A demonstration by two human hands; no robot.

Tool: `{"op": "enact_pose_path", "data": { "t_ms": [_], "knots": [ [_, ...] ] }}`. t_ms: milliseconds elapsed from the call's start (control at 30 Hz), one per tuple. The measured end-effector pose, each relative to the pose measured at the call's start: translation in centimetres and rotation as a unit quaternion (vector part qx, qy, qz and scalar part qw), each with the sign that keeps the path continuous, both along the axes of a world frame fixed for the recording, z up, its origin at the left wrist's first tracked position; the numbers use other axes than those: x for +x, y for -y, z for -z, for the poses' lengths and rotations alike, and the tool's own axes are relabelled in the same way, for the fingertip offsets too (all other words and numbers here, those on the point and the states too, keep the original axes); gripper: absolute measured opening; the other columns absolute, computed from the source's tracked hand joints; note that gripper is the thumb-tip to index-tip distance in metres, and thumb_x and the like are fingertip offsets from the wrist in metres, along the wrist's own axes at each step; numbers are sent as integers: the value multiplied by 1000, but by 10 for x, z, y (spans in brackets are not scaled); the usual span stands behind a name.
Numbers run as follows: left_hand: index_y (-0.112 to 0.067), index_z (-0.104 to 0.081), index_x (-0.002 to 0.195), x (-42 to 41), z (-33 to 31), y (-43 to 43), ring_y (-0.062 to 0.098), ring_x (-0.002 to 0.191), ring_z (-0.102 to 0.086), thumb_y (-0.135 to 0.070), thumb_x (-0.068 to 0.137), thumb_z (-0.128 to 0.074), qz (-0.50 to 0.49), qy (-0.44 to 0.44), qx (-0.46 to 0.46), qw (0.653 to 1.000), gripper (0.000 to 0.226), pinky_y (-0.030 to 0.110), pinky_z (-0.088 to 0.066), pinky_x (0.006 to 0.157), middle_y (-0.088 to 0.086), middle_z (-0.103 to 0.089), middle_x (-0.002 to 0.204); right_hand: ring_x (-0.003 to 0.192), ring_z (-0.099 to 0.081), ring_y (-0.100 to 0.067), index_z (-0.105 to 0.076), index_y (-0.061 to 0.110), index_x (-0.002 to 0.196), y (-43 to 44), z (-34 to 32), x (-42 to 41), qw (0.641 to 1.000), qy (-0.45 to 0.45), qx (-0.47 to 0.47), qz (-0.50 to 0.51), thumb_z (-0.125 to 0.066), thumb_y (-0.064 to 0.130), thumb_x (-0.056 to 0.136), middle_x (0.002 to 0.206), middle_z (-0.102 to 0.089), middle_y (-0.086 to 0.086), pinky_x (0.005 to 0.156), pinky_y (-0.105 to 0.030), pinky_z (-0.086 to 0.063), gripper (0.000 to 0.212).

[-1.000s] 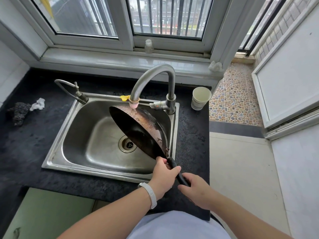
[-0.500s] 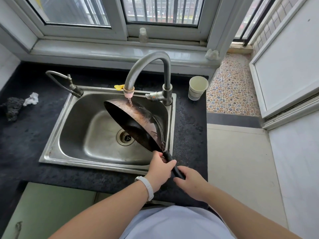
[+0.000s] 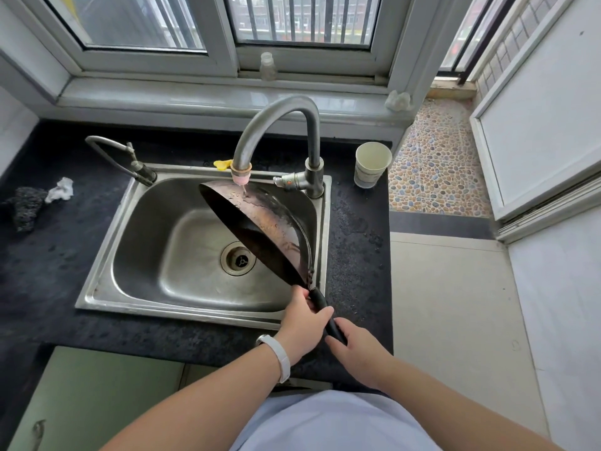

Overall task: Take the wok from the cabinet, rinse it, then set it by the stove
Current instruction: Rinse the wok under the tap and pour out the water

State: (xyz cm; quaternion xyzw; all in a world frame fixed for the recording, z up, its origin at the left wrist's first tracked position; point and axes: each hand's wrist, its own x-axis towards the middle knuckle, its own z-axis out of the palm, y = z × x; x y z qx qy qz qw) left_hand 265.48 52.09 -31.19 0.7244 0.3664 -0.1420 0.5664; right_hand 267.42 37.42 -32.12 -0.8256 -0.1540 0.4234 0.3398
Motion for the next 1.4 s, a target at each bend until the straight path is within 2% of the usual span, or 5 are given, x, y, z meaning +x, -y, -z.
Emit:
{"op": "enact_pose_path", "data": {
  "t_ms": [367,733,900,1167,1400],
  "knots": [
    [-21,-39,99,-2,5,-1,18,85,-62,-26,83,-69,42,-15,24,999,35,44,-55,83,3,-61,92,81,-62,-15,-51,22,121,1,4,-1,999,11,-30,-37,-50,35,103,92,-65,4,64,-21,-42,23],
    [-21,-39,98,2,4,-8,12,78,-60,-20,87,-67,18,-15,-5,1000,30,24,-45,64,2,-59,89,72,-60,-19,-58,19,107,-10,-6,-3,1000,-5,-31,-1,-53,35,100,88,-69,-3,71,-39,-50,18],
    [-16,-41,106,3,-1,-12,13,78,-58,-18,88,-67,-6,-9,-30,999,32,25,-46,65,3,-57,90,63,-53,-14,-56,24,89,-18,-15,1,999,-30,-20,22,-54,31,98,77,-62,5,61,-32,-45,11],
    [-21,-43,99,4,-5,-17,23,83,-60,-18,82,-72,-72,10,-87,994,34,52,-57,85,8,-55,89,55,-48,-15,-55,15,89,-29,-39,12,999,-39,-29,6,-53,28,98,70,-55,3,56,-29,-42,16],
    [-14,-44,114,8,-20,-25,27,96,-65,-13,86,-72,-156,33,-121,980,39,40,-58,84,15,-59,107,34,-45,-9,-49,13,80,-44,-78,27,995,-99,-5,5,-49,16,98,63,-51,-6,36,-21,-39,19]
  ]
}}
